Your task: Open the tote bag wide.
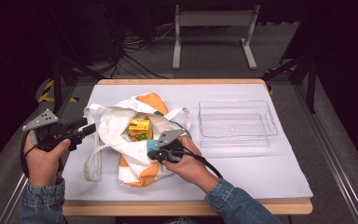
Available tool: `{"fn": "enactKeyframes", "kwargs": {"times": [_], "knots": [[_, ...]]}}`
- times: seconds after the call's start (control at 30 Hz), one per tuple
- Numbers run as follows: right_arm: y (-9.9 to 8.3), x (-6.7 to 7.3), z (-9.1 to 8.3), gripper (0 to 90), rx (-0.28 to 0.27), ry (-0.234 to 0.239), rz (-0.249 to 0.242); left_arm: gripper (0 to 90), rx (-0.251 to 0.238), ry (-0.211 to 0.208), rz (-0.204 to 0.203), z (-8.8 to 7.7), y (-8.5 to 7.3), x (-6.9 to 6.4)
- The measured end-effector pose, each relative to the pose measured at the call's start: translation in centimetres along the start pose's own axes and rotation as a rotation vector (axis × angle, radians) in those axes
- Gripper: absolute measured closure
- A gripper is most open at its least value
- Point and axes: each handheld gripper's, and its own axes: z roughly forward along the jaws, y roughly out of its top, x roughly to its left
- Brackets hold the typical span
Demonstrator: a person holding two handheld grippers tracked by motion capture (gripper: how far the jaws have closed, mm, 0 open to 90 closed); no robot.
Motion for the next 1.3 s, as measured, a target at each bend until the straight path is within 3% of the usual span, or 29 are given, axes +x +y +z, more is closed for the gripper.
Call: {"fn": "enactKeyframes", "kwargs": {"times": [0.2,0.53,0.73,1.1,1.3], "knots": [[-1.6,-0.8,1.9,89.9,0.075,-0.005,0.021,51.1,-0.002,-0.001,0.004,0.0,0.0,-0.1],[-2.1,-1.2,3.4,89.8,0.119,-0.001,0.035,50.6,-0.001,-0.004,0.001,0.0,0.0,-0.1],[-1.9,-1.1,3.4,89.7,0.132,-0.005,0.035,49.3,-0.005,0.0,0.002,-0.1,0.1,-0.1],[-0.5,-1.0,0.9,81.7,0.059,0.006,0.061,46.2,-0.016,0.011,-0.003,-0.5,0.1,0.2],[1.0,-1.0,-1.3,78.0,-0.013,0.001,0.054,46.2,-0.016,0.009,-0.003,-0.6,0.1,0.2]]}}
